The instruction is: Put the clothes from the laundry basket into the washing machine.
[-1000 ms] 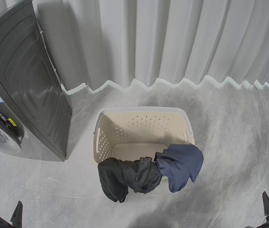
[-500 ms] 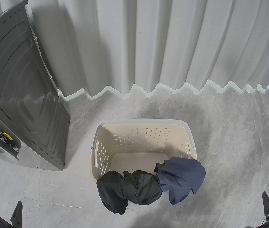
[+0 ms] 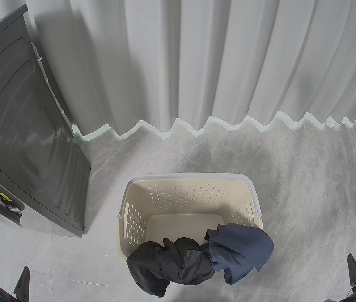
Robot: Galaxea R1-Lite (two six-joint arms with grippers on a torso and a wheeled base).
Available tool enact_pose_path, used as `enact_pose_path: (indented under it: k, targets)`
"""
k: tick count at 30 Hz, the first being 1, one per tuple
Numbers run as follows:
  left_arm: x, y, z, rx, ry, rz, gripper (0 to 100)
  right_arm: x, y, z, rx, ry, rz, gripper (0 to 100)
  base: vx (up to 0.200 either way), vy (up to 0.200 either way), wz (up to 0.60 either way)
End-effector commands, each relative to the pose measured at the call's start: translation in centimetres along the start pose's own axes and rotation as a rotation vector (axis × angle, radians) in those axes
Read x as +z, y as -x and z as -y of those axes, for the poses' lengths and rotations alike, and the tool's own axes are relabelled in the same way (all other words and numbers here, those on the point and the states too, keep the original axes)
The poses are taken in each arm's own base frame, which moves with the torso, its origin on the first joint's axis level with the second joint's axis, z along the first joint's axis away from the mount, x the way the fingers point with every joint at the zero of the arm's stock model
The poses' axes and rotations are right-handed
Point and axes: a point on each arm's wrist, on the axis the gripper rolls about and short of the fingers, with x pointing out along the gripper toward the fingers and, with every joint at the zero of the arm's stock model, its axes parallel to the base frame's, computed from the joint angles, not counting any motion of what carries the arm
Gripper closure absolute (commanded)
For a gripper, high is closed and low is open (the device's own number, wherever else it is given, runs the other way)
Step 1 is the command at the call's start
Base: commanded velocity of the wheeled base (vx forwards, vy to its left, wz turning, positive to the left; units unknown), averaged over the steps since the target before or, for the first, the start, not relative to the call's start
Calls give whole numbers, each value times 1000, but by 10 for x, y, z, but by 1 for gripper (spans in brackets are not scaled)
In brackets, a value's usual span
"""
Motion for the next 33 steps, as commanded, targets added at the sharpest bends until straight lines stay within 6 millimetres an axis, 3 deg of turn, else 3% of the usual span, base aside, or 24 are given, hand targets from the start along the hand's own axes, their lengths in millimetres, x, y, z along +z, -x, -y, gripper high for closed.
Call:
enact_pose_path:
  k: [1,8,13,23,29,33]
  targets:
    - [-4,0,0,0,0,3,0,-5,0,0,1,1,0,0,0,0,0]
    - [-4,0,0,0,0,3,0,-5,0,0,1,1,-2,0,171,0,0]
    - [-4,0,0,0,0,2,0,-5,0,0,1,1,-2,0,0,0,0]
    - [-4,0,0,0,1,3,0,-5,0,0,1,1,-2,0,200,0,0]
    - [-4,0,0,0,0,2,0,-5,0,0,1,1,-2,0,0,0,0]
    - [-4,0,0,2,1,2,0,-5,0,0,2,1,-2,0,200,0,0]
